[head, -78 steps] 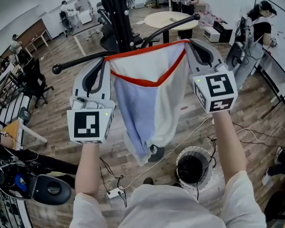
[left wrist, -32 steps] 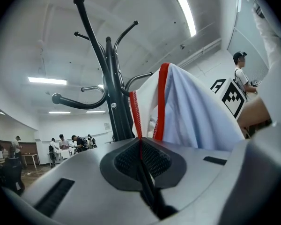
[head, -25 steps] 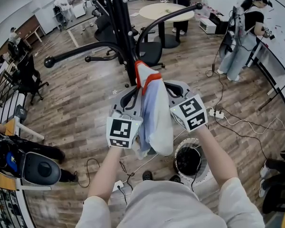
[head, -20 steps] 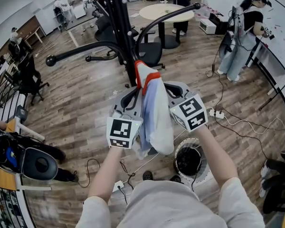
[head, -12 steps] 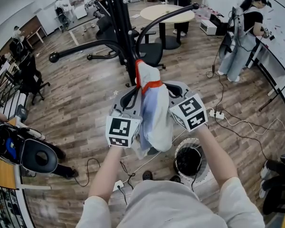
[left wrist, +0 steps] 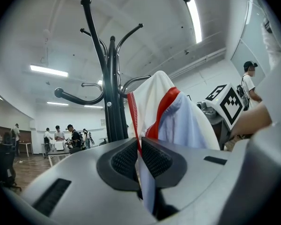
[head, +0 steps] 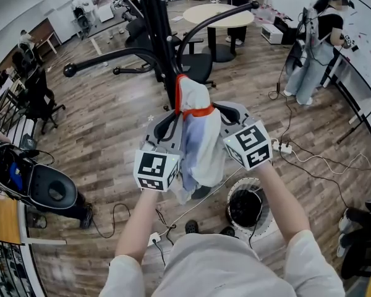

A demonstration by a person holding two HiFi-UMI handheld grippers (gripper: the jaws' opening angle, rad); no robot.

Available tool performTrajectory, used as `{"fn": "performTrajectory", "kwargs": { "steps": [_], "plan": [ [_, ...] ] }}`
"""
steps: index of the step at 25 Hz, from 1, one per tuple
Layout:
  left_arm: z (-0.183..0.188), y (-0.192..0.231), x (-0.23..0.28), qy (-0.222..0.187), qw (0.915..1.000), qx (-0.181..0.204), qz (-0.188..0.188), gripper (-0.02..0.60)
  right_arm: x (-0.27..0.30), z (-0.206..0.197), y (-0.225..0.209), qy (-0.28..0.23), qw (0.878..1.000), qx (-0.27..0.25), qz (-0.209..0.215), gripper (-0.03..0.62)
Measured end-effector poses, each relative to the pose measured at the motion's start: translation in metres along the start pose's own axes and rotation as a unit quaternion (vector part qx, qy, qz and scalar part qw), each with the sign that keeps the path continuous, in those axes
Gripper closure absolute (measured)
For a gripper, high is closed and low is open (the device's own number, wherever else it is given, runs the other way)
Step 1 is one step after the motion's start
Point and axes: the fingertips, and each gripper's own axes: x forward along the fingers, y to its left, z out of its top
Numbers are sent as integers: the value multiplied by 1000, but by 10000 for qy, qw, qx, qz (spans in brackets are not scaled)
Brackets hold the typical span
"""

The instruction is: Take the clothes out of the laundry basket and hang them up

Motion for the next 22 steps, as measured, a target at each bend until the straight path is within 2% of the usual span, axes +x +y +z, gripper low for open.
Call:
{"fn": "performTrajectory", "kwargs": {
  "steps": [8,9,11,22],
  "plan": [
    [-3,-4,-2,-30,10000,-22,-76,552,-5,-4,-4,31,10000,-34,-44,530],
    [-2,-3,-3,-59,10000,-29,-75,539,-5,-5,-4,48,10000,-38,-48,528],
    [-1,-1,-5,-85,9999,-59,-60,472,-6,-6,-5,89,9999,-41,-65,523],
    [-1,2,-16,-230,9996,-170,-79,449,-14,-12,-10,174,9998,-58,-119,505]
  ]
}}
